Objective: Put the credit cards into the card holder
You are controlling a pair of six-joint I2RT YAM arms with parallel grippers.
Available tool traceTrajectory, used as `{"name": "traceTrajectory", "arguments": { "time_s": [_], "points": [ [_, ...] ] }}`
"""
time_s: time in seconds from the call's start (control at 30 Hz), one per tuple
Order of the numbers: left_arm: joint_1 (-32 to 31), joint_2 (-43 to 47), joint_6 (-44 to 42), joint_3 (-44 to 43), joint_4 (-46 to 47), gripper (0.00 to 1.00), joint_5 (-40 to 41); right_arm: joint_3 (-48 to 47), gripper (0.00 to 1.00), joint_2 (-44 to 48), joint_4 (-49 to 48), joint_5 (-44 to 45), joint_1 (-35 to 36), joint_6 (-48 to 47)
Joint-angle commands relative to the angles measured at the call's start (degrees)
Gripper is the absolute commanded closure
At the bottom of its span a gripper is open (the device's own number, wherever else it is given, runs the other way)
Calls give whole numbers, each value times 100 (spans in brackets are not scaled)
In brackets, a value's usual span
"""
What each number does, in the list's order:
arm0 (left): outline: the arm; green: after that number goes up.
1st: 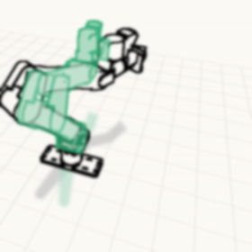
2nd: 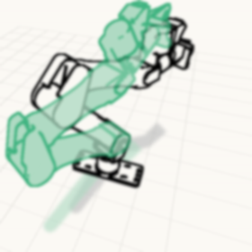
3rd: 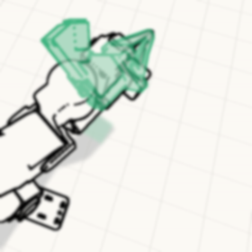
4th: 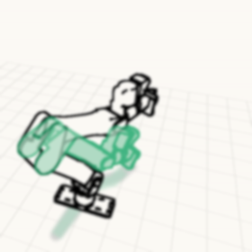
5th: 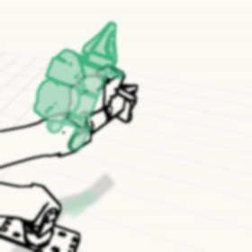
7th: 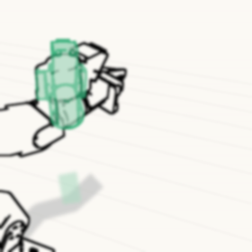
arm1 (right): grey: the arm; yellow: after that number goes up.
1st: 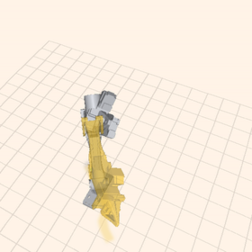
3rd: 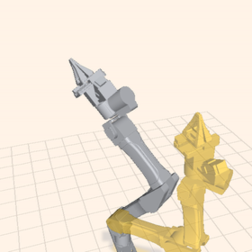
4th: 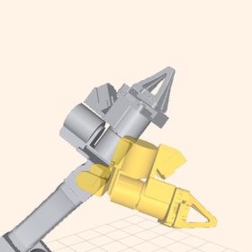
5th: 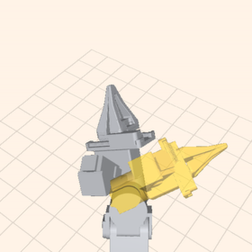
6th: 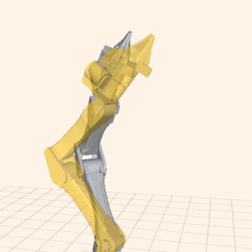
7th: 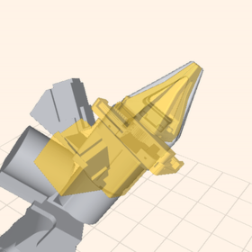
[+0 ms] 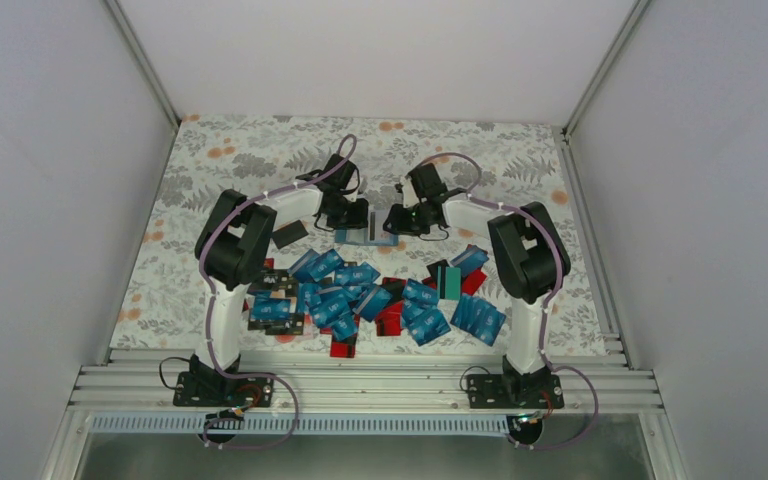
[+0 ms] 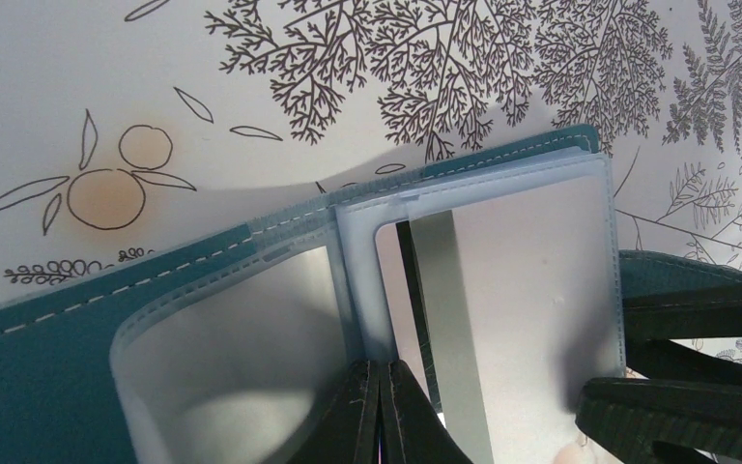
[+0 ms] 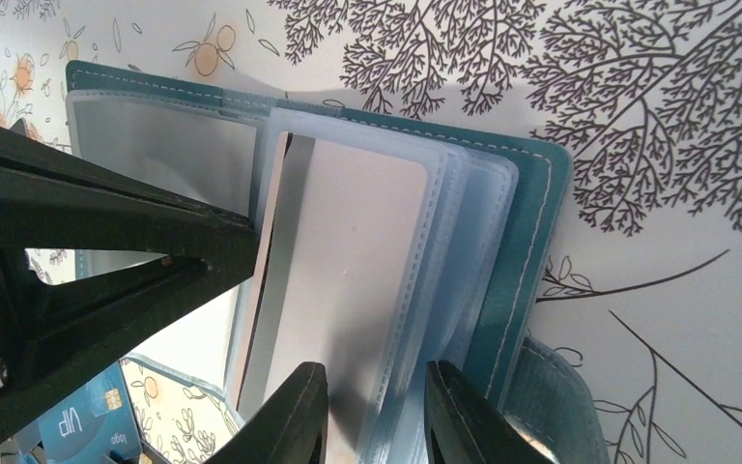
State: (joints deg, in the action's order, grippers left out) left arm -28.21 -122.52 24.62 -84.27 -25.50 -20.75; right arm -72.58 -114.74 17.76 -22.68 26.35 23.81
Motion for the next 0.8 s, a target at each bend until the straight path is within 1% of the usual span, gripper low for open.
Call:
{"name": "traceTrajectory", "arguments": {
  "time_s": [0.0,0.2,0.5,0.77],
  "points": [
    [-75,-275,-26,-40,-201,98,113,-230,73,109,109,70,152,-125],
    [-80,-284,-21,-29,-194,98,116,-347,71,173,311,543,257,-205],
    [-92,-282,-17,-35,-193,98,116,-381,69,255,377,708,328,-214],
    [-89,-270,-13,-11,-193,98,133,-353,63,503,371,858,349,-201]
  ]
}}
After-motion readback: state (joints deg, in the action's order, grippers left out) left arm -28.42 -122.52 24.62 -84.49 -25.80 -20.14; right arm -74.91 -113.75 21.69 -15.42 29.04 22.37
